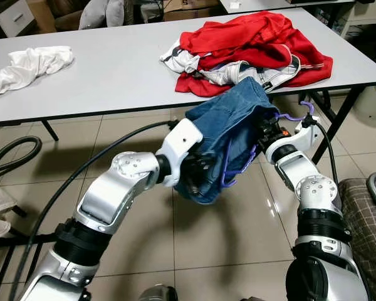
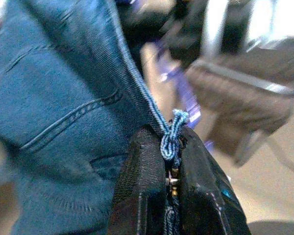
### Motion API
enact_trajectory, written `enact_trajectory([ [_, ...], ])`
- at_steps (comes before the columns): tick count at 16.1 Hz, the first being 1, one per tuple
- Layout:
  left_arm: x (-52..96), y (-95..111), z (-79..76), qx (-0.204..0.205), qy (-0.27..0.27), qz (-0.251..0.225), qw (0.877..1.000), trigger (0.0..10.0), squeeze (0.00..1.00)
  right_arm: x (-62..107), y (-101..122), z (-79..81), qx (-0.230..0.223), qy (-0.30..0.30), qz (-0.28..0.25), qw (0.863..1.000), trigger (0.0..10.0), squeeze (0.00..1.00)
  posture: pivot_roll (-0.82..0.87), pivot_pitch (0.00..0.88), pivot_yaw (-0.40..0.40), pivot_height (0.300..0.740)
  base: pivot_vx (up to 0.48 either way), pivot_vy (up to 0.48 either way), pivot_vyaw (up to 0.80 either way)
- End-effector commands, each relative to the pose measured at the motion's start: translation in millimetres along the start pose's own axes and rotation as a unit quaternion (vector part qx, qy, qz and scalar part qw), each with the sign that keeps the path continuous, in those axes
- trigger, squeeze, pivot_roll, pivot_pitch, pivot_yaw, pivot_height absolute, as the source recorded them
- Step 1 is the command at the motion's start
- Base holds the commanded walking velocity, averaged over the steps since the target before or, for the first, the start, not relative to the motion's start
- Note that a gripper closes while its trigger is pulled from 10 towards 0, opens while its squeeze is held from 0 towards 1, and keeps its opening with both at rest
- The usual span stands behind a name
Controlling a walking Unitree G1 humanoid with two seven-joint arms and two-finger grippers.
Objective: Hang hanger
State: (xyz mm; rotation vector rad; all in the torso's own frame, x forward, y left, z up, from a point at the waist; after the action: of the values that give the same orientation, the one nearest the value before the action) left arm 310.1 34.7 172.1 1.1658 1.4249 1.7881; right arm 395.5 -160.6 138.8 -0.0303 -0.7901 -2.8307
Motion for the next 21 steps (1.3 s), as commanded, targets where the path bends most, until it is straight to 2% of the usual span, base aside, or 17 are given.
enact_trajectory([
  [1, -0.8, 26.9, -24.4, 0.027, -0.071, -0.057, 0.995, 0.0, 0.00, -0.4, 6.1, -2.7, 0.018, -0.009, -0.015, 1.000, 10.0, 0.00, 0.00, 0.053, 0.088, 0.740, 0.000, 0.000, 0.00],
  [2, -2.0, 33.1, -30.8, 0.038, -0.088, -0.071, 0.993, 0.0, 0.00, -0.6, 5.1, -3.2, 0.021, -0.011, -0.014, 1.000, 10.0, 0.00, 0.00, 0.053, 0.088, 0.740, 0.000, 0.000, 0.00],
  [3, -4.8, 43.2, -42.5, 0.067, -0.117, -0.096, 0.986, 0.0, 0.00, -1.0, 3.9, -4.9, 0.023, -0.016, -0.014, 1.000, 10.0, 0.00, 0.01, 0.053, 0.088, 0.740, 0.000, 0.000, 0.00],
  [5, -7.8, 54.8, -51.3, 0.115, -0.143, -0.125, 0.975, 0.0, 0.00, -1.1, 4.5, -8.8, 0.017, -0.028, -0.020, 0.999, 10.0, 0.00, 0.01, 0.053, 0.090, 0.740, 0.000, 0.000, 0.00],
  [7, -9.4, 58.4, -50.5, 0.124, -0.140, -0.132, 0.973, 0.0, 0.00, -1.3, 4.5, -9.5, 0.019, -0.031, -0.021, 0.999, 10.0, 0.00, 0.01, 0.053, 0.092, 0.740, 0.000, 0.000, 0.00],
  [9, -9.0, 70.6, -42.1, 0.161, -0.125, -0.157, 0.966, 0.0, 0.00, -1.7, -1.5, -12.0, 0.072, -0.040, -0.009, 0.997, 10.0, 0.00, 0.01, 0.053, 0.095, 0.740, 0.000, 0.000, 0.00],
  [10, -6.9, 83.6, -26.9, 0.195, -0.100, -0.190, 0.957, 0.0, 0.00, 0.7, -14.9, -20.1, 0.170, -0.058, 0.027, 0.983, 10.0, 0.00, 0.01, 0.052, 0.096, 0.740, 0.000, 0.000, 0.00],
  [11, -5.2, 89.0, -17.8, 0.208, -0.084, -0.205, 0.953, 0.0, 0.00, 3.3, -20.1, -26.7, 0.214, -0.072, 0.042, 0.973, 10.0, 0.00, 0.01, 0.052, 0.096, 0.740, 0.000, 0.000, 0.00],
  [12, -1.4, 94.5, -0.5, 0.222, -0.050, -0.225, 0.947, 0.0, 0.00, 9.7, -23.8, -42.0, 0.272, -0.105, 0.061, 0.955, 10.0, 0.00, 0.01, 0.050, 0.093, 0.740, 0.000, 0.000, 0.00],
  [13, 1.8, 92.7, 17.6, 0.229, -0.007, -0.227, 0.946, 0.0, 0.00, 16.9, -21.8, -56.0, 0.314, -0.137, 0.073, 0.937, 10.0, 0.00, 0.01, 0.050, 0.092, 0.740, 0.000, 0.000, 0.00],
  [14, 3.5, 90.2, 28.8, 0.234, 0.022, -0.227, 0.945, 0.0, 0.00, 21.4, -19.7, -64.1, 0.340, -0.155, 0.080, 0.924, 10.0, 0.00, 0.01, 0.050, 0.092, 0.740, 0.000, 0.000, 0.00],
  [15, 10.9, 78.4, 62.7, 0.252, 0.112, -0.216, 0.937, 0.0, 0.00, 34.7, -7.8, -82.7, 0.426, -0.198, 0.092, 0.878, 10.0, 0.00, 0.00, 0.049, 0.092, 0.740, 0.000, 0.000, 0.00],
  [17, 19.3, 64.7, 85.8, 0.250, 0.176, -0.200, 0.931, 0.0, 0.00, 42.8, 10.2, -85.7, 0.459, -0.220, 0.073, 0.858, 10.0, 0.00, 0.00, 0.045, 0.091, 0.740, 0.000, 0.000, 0.00],
  [18, 25.7, 49.6, 103.7, 0.244, 0.233, -0.175, 0.925, 0.0, 0.00, 48.7, 23.5, -83.9, 0.490, -0.231, 0.060, 0.838, 10.0, 0.00, 0.00, 0.045, 0.091, 0.740, 0.000, 0.000, 0.00],
  [19, 27.4, 44.8, 108.7, 0.243, 0.250, -0.167, 0.922, 0.0, 0.00, 50.2, 26.6, -83.0, 0.499, -0.233, 0.058, 0.833, 10.0, 0.00, -0.01, 0.043, 0.089, 0.740, 0.000, 0.000, 0.00],
  [20, 33.0, 25.3, 126.3, 0.232, 0.309, -0.140, 0.912, 0.0, 0.00, 54.4, 35.9, -76.5, 0.520, -0.233, 0.045, 0.821, 10.0, 0.00, -0.01, 0.042, 0.087, 0.740, 0.000, 0.000, 0.00],
  [21, 42.6, -4.6, 145.7, 0.225, 0.383, -0.098, 0.891, 0.0, 0.00, 58.6, 42.6, -66.8, 0.530, -0.227, 0.032, 0.817, 10.0, 0.00, -0.01, 0.037, 0.080, 0.740, 0.000, 0.000, 0.00],
])
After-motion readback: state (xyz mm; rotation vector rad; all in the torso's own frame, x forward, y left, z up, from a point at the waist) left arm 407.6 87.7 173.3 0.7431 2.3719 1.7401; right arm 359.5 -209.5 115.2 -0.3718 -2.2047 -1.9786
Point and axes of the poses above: a point about 5 cm out from each wrist's last joint towards the gripper, its own x axis pointing back from the gripper into the wrist, its own y axis along the axis of the wrist's last joint, z = x × y, the point moved 4 cm from there along -x, pointing out of the wrist towards the gripper, and after that the axes turned 1 degree about -x, right-handed, at the moved point
